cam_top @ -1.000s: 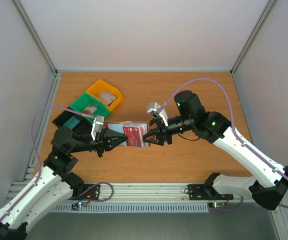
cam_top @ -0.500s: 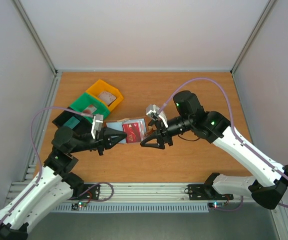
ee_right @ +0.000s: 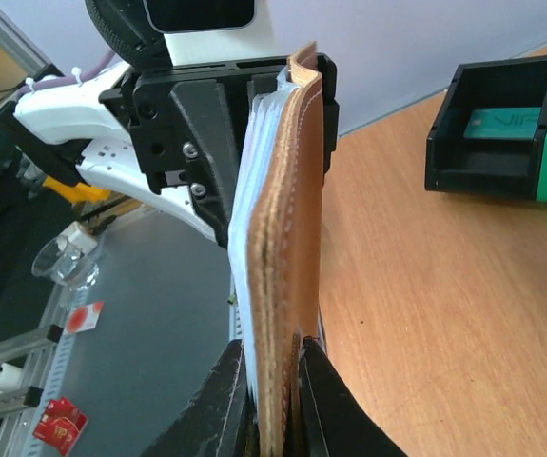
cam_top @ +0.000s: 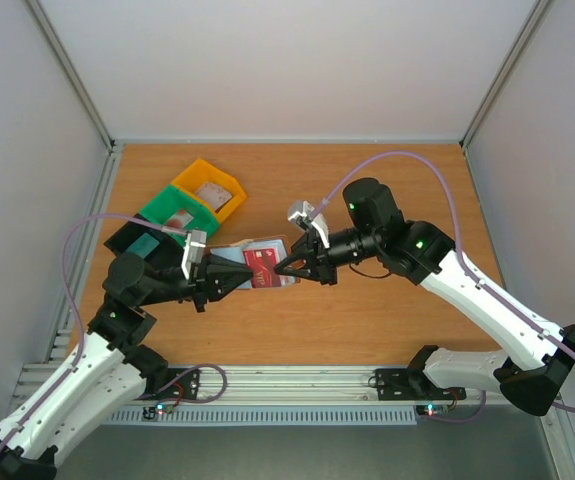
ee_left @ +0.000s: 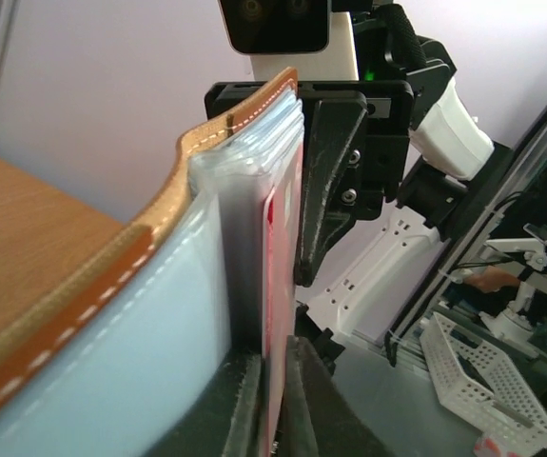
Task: Take the credit cards out of the card holder
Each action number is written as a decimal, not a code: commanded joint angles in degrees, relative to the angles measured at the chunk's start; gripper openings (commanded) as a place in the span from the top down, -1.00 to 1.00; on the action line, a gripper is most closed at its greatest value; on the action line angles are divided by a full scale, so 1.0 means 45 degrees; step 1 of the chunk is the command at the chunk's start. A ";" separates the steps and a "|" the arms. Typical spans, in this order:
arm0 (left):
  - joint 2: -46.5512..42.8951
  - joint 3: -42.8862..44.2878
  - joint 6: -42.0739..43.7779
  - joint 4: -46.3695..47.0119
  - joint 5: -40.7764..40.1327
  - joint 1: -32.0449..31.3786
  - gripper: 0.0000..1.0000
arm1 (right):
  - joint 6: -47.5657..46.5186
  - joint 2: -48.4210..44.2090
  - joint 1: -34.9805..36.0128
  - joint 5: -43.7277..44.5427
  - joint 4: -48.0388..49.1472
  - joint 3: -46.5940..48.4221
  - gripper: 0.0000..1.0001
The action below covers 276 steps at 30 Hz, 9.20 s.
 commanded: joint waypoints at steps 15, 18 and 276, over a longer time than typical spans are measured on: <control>0.0267 -0.0073 -0.0960 0.1279 0.0785 0.0015 0.99 | -0.0780 -0.0397 0.0046 -0.0846 0.0141 -0.0086 0.97; 0.0161 -0.0260 -0.0703 0.1437 0.0961 0.0010 0.99 | -0.0941 -0.0427 0.0026 -0.0540 -0.0167 -0.0012 0.88; 0.7755 0.7543 0.0965 -0.0229 0.2789 0.1775 0.99 | -0.1511 0.4810 -0.4980 -0.3175 -0.8780 0.9462 0.24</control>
